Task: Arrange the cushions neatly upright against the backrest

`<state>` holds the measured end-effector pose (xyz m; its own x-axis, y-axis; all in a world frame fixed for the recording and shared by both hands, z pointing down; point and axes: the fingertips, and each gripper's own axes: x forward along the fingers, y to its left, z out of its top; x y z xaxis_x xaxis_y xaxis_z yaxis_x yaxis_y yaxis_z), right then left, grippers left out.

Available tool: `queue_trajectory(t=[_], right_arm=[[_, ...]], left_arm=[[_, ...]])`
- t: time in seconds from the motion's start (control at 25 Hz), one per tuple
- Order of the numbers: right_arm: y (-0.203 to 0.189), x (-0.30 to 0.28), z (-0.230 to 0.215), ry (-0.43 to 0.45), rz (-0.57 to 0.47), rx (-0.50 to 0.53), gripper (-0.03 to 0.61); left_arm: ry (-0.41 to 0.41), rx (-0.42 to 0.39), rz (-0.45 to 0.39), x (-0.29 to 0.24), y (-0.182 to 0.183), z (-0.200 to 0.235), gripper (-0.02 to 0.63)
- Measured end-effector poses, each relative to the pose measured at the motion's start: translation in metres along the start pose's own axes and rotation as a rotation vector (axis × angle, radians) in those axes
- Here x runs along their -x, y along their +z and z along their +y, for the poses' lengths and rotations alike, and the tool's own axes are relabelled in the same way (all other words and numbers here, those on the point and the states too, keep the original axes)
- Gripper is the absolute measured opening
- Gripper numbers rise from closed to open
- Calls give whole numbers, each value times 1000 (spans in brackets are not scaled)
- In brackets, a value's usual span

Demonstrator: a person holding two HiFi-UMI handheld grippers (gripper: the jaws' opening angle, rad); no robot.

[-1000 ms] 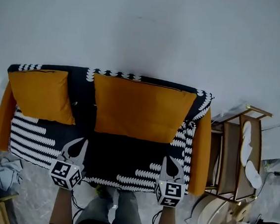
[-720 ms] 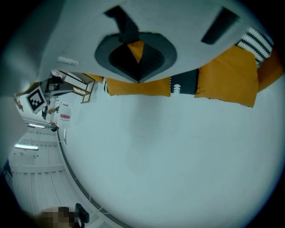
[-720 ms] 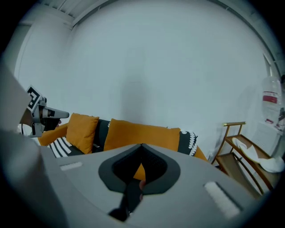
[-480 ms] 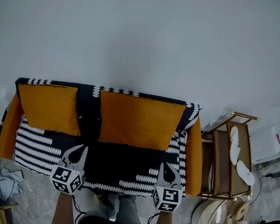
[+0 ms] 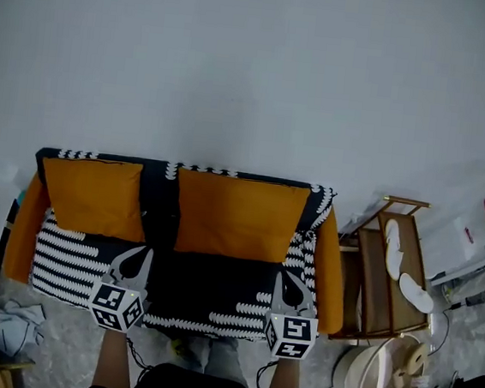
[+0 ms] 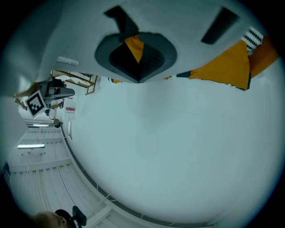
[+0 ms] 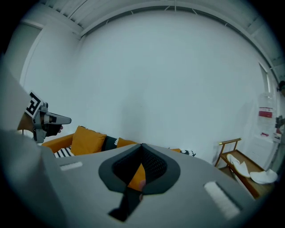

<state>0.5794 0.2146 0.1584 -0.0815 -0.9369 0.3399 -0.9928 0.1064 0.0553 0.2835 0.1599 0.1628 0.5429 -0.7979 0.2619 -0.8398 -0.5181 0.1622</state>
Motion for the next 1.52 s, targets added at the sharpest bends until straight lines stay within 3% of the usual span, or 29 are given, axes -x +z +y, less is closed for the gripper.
queue_trajectory(t=[0.68, 1.52], right_arm=[[50, 41, 4, 0, -59, 10, 12], [98, 40, -27, 7, -159, 28, 12]], left_arm=[[-40, -51, -84, 32, 67, -22, -3], [-31, -123, -131, 14, 106, -46, -3]])
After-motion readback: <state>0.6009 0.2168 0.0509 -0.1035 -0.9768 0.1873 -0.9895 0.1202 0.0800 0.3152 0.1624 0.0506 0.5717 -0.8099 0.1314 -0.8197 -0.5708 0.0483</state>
